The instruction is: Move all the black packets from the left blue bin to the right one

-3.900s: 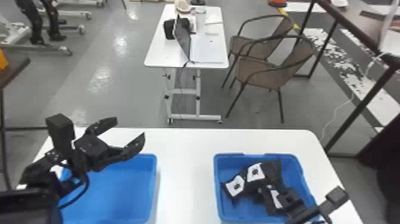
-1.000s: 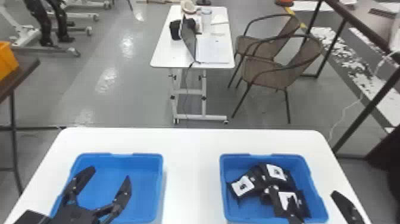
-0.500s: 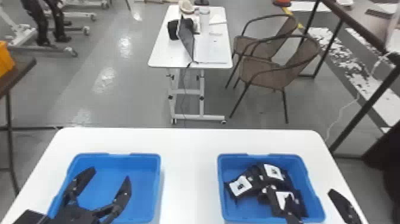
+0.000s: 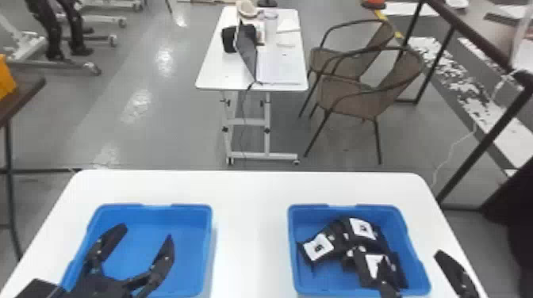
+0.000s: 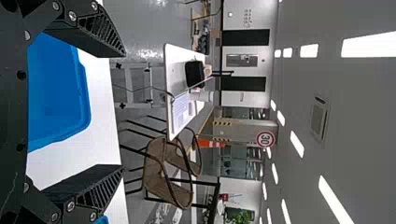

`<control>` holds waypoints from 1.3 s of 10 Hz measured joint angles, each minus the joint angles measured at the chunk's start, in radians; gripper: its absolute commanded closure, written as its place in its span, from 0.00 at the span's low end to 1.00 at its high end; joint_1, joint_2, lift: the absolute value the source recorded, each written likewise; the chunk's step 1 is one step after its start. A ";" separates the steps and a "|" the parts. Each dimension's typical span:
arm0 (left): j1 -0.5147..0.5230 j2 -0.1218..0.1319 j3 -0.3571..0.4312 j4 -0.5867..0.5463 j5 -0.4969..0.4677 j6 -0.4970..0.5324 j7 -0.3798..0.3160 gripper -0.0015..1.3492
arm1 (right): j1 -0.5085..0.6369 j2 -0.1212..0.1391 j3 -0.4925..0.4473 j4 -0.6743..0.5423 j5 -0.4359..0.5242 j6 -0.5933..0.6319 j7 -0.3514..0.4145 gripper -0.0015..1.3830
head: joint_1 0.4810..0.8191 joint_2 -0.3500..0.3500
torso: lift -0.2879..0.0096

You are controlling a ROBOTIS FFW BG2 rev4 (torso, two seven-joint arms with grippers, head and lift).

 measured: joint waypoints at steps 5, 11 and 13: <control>-0.001 0.000 -0.004 0.001 0.007 0.007 0.000 0.14 | -0.002 0.000 0.002 -0.010 0.001 0.000 0.000 0.07 | 0.63 0.45 | 0.97; -0.004 0.000 -0.005 0.006 0.011 0.007 0.000 0.14 | -0.001 0.000 0.004 -0.015 -0.003 0.001 -0.005 0.07 | 0.63 0.45 | 0.97; -0.003 0.000 -0.005 0.006 0.013 0.008 0.000 0.14 | 0.000 0.000 0.005 -0.015 -0.003 0.001 -0.005 0.07 | 0.63 0.45 | 0.97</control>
